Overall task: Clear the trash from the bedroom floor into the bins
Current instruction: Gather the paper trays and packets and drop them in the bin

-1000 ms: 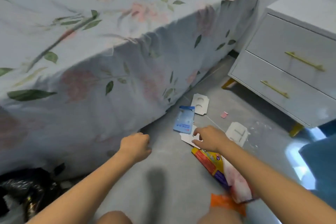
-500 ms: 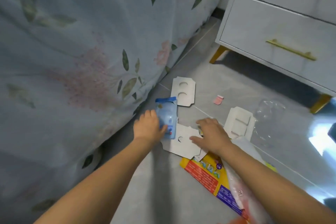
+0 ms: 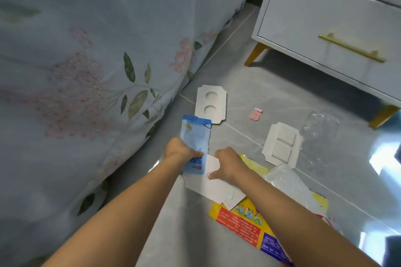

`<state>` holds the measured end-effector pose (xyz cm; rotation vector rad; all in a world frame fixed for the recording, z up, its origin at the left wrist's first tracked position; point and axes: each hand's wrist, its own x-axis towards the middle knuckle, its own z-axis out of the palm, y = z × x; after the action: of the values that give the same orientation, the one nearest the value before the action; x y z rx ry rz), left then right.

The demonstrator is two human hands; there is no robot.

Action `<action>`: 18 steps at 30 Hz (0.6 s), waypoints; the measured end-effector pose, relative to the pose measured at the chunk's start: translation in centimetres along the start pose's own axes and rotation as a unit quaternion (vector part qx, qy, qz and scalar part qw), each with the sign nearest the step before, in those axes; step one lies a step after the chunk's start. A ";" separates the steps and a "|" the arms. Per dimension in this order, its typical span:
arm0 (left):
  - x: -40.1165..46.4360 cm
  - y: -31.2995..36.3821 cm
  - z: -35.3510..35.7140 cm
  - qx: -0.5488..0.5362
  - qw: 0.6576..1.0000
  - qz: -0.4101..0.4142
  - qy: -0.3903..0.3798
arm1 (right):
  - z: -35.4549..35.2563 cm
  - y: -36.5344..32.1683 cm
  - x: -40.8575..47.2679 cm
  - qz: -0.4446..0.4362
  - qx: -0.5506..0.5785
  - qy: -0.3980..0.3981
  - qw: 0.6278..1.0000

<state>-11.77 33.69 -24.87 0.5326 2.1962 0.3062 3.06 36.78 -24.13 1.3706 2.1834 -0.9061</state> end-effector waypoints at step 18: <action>-6.4 -5.4 -8.9 0.007 0.998 0.060 -0.036 | -0.8 -0.9 -7.1 -0.063 0.081 -0.012 0.995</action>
<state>-16.54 25.61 -17.10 0.6749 2.1015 0.3299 5.38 32.55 -18.78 1.2964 2.2418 -1.1626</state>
